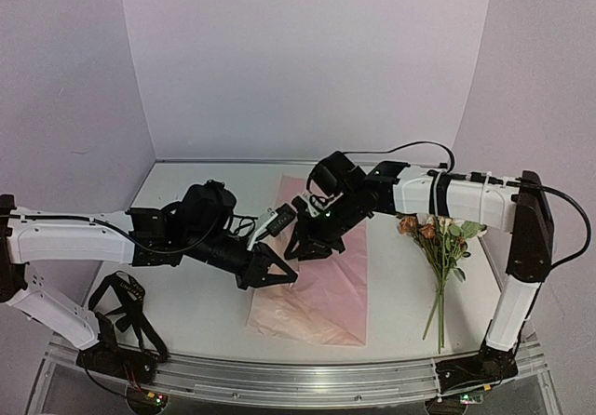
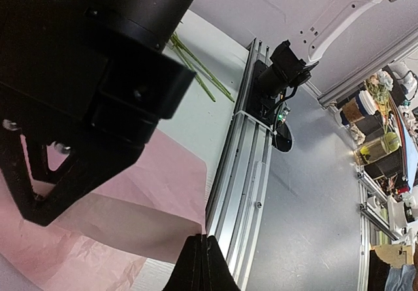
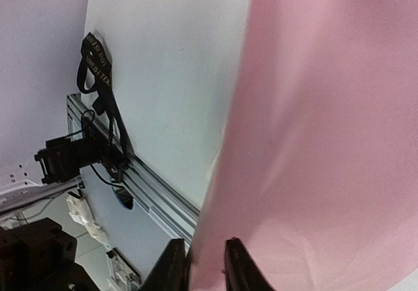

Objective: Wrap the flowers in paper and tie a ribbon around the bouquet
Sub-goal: Pass from the left arm to the right

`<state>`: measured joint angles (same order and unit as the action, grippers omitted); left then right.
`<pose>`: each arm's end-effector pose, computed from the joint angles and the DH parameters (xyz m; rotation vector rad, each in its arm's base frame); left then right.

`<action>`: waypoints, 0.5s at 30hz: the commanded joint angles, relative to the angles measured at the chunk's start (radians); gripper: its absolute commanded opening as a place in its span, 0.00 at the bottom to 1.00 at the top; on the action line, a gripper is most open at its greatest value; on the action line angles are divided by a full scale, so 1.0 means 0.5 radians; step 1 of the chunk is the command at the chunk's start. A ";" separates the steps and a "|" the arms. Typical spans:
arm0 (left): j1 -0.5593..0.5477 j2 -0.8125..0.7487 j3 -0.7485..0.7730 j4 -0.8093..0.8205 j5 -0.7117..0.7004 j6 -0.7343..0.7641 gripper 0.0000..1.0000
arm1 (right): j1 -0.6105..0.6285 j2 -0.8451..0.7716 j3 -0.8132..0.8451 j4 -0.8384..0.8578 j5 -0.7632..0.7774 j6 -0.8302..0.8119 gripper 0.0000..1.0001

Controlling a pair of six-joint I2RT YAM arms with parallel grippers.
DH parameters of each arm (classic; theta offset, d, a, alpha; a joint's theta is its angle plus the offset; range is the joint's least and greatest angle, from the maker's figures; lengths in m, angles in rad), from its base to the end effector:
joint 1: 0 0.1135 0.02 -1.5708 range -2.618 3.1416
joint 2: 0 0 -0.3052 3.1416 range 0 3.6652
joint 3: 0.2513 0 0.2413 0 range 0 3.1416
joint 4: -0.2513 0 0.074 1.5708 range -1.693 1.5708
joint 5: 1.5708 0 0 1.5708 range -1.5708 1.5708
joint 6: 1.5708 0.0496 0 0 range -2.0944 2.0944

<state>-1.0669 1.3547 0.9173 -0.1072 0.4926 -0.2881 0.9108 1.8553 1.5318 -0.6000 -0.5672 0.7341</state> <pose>0.1206 -0.2674 0.3060 1.1823 2.0173 -1.2712 0.2341 0.3451 0.2966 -0.5263 2.7999 1.2593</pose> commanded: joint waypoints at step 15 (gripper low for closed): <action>0.545 -0.510 -0.459 0.002 -0.644 -0.737 0.75 | 0.010 -0.319 -0.124 0.077 0.435 0.026 0.00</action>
<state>-0.9071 1.0920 0.7458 -0.0695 0.2534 -0.5086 0.9108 1.7788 1.4770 -0.5990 -0.4258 0.7284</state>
